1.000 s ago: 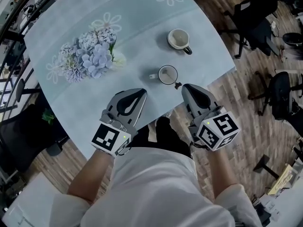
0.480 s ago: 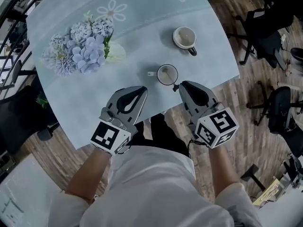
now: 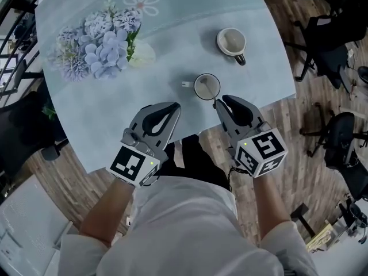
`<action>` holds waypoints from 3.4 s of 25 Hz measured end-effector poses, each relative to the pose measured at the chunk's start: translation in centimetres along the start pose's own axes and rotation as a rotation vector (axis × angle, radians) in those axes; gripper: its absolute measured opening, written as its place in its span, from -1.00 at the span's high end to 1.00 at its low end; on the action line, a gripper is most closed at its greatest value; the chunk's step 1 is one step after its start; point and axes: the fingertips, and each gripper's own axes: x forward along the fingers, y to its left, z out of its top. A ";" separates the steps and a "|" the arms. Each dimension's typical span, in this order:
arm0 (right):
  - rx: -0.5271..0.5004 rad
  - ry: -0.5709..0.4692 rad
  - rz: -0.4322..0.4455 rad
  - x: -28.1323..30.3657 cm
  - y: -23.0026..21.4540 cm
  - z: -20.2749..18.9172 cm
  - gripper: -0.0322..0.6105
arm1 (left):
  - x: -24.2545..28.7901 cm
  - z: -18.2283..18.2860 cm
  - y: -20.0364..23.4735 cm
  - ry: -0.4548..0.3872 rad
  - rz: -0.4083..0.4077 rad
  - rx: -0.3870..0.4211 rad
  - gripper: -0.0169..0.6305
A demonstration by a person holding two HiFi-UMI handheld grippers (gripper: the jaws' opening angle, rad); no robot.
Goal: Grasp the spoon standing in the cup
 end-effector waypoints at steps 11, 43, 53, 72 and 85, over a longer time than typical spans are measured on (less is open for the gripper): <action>-0.058 0.052 0.002 1.6 0.1 -2.1 0.44 | -0.4 -1.7 0.1 0.018 0.015 -0.016 0.88; -0.165 0.095 -0.127 2.8 -0.2 -3.2 0.43 | -0.9 -0.4 1.3 0.021 -0.008 0.019 0.88; -0.163 0.041 -0.146 2.2 1.5 -0.3 0.43 | -2.5 2.0 1.3 -0.012 -0.033 0.061 0.88; -0.167 -0.103 -0.212 -1.7 4.3 6.5 0.43 | -4.8 7.3 -0.1 -0.084 -0.090 0.138 0.88; -0.170 -0.195 -0.248 -4.3 5.7 9.5 0.43 | -5.6 10.8 -1.3 -0.137 -0.128 0.189 0.88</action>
